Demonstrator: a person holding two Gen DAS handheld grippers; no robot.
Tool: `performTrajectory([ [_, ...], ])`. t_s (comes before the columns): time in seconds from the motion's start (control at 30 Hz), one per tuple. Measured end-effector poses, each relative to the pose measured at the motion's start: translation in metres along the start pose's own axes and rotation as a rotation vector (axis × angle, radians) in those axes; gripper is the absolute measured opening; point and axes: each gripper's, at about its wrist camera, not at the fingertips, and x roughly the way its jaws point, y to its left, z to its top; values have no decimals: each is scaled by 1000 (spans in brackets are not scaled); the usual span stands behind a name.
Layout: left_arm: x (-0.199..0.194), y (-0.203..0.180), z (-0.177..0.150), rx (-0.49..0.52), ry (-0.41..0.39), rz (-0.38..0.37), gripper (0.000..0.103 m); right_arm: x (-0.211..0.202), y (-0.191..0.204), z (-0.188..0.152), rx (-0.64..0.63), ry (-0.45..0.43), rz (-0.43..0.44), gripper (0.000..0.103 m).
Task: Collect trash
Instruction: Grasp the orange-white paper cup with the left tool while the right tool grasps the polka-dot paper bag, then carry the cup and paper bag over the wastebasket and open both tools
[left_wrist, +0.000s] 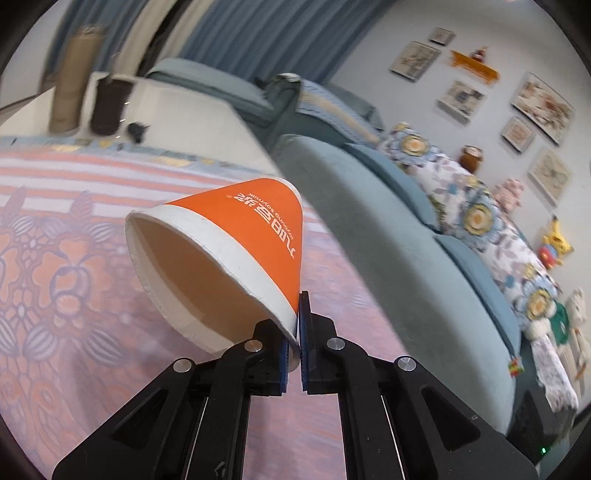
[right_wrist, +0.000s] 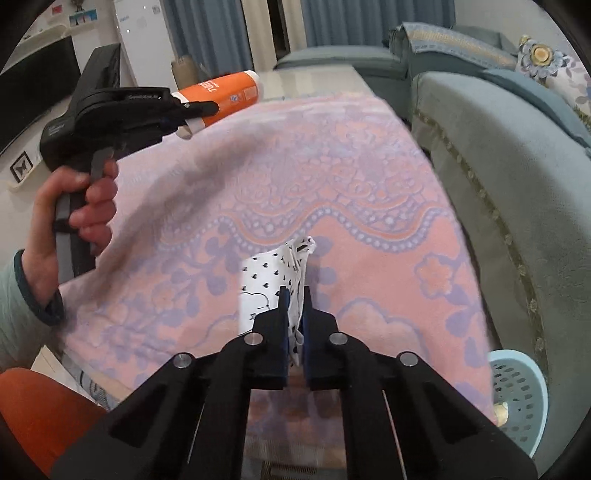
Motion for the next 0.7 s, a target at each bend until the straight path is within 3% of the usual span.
performTrajectory([
  [0.17,-23,-68,-10,107,5,-101,3,-42,-12,0,44,-82,-48,3],
  [0.4,-38,-177,-34,258,64,-218,3,-121,-57,-21,156,-190,-184,3],
  [0.7,-3,-291,-87,413,230,-318,3,-186,-138,-71,360,-235,-338,3],
])
